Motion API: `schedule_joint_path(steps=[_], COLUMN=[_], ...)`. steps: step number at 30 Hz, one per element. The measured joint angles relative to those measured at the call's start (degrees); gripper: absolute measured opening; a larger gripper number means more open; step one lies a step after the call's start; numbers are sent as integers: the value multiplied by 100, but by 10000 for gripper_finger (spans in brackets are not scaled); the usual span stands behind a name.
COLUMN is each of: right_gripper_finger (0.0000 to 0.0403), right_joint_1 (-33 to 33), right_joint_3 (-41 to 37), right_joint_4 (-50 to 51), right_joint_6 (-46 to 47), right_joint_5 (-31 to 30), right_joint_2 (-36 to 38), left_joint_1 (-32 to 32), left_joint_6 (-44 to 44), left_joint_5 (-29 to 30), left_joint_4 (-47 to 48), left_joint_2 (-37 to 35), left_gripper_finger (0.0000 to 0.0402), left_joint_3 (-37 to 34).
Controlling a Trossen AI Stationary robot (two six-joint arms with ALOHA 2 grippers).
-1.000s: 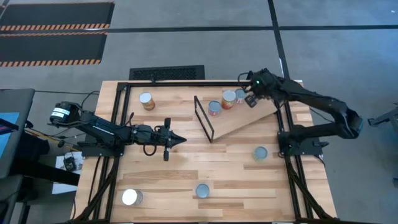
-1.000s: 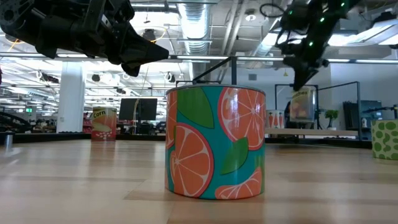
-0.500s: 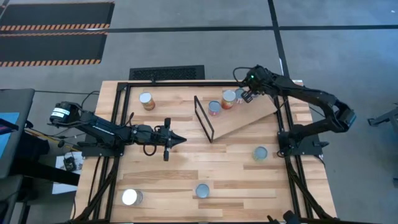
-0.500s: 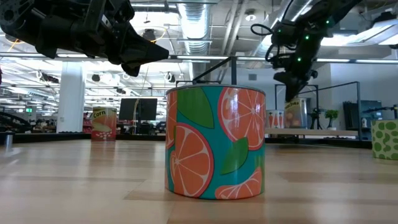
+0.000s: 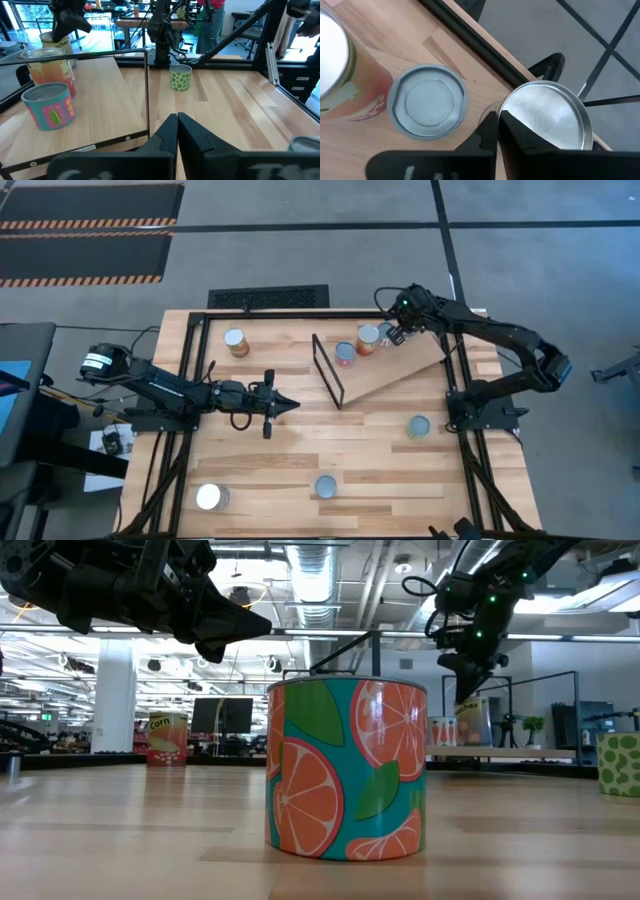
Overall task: Pick and place cans onto a shelf
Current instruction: Put the top canned peaches on the shelf, then put the canned corn on the shelf
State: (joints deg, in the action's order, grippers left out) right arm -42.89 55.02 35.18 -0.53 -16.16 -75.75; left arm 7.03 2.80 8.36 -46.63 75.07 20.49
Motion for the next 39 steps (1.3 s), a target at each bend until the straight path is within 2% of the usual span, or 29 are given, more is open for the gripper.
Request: schedule_joint_path(steps=[10, 20, 25, 32, 39], right_gripper_finger=[94, 133, 107, 11, 10], right_joint_1=[2, 159, 424, 837, 1362], right_joint_3=[30, 862, 1078, 828, -532], right_joint_4=[17, 763, 951, 561, -1103], right_joint_6=[54, 23, -206, -267, -117], right_joint_5=[-11, -24, -29, -37, 31], right_joint_2=[0, 5, 108, 839, 2012], left_joint_1=[0, 0, 0, 0, 0], left_joint_6=[0, -1, 0, -8, -12], left_joint_5=[0, 0, 0, 0, 0], left_joint_4=[0, 0, 14, 75, 76], left_joint_2=[0, 0, 0, 0, 0], left_gripper_finger=[0, 0, 0, 0, 0], left_joint_3=[0, 0, 0, 0, 0])
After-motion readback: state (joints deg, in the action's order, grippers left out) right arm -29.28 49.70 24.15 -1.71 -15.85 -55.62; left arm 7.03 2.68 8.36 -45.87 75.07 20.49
